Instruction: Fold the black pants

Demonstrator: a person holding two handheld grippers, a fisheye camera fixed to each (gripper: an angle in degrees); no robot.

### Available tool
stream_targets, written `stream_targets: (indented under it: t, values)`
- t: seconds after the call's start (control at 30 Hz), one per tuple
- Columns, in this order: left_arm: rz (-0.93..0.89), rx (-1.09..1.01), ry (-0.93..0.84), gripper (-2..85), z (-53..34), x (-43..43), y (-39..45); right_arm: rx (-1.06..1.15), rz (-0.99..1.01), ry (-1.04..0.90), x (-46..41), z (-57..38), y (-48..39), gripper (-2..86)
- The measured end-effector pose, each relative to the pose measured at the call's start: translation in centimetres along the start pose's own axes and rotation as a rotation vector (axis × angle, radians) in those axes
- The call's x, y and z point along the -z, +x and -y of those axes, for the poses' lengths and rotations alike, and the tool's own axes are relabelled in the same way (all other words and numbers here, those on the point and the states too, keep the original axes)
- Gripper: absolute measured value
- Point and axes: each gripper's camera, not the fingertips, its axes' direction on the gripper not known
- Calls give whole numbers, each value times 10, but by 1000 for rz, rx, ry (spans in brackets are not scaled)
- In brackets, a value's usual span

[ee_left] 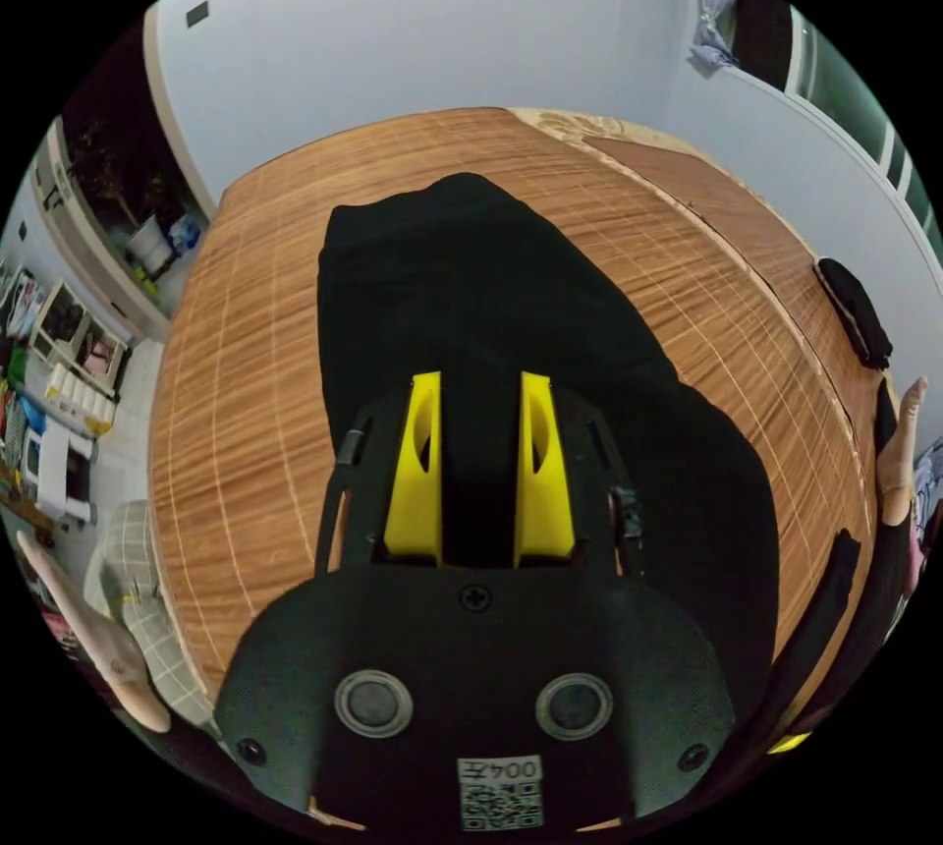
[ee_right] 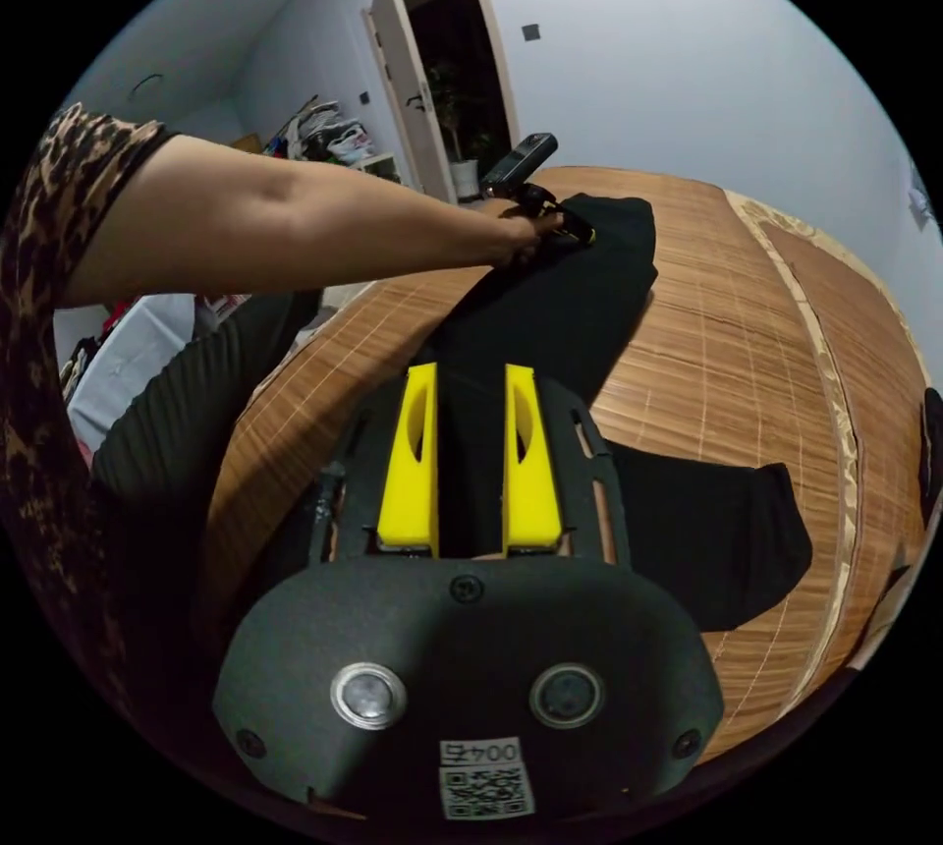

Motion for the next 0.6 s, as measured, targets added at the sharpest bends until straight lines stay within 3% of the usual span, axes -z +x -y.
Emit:
stream_targets:
  t: [0.13,0.23,0.3,0.37,0.5,0.6]
  values:
    - [-13,-14,4,99,-2,2,15,-28,-39,-20,5,-8,11,107]
    - [-134,41,81,67,-25,26,2,-9,-135,-50,13,-14,19,116]
    - [-266,142,213,45,-62,66,-18,-8,-382,-64,34,-20,34,113]
    - [-356,138,261,34,-99,99,-23,-128,-504,-79,53,-28,61,111]
    - [-405,18,196,21,-220,172,-7,-453,-416,-202,71,-64,123,125]
    - [-446,9,73,20,-316,217,4,-498,-409,-338,59,-80,133,114]
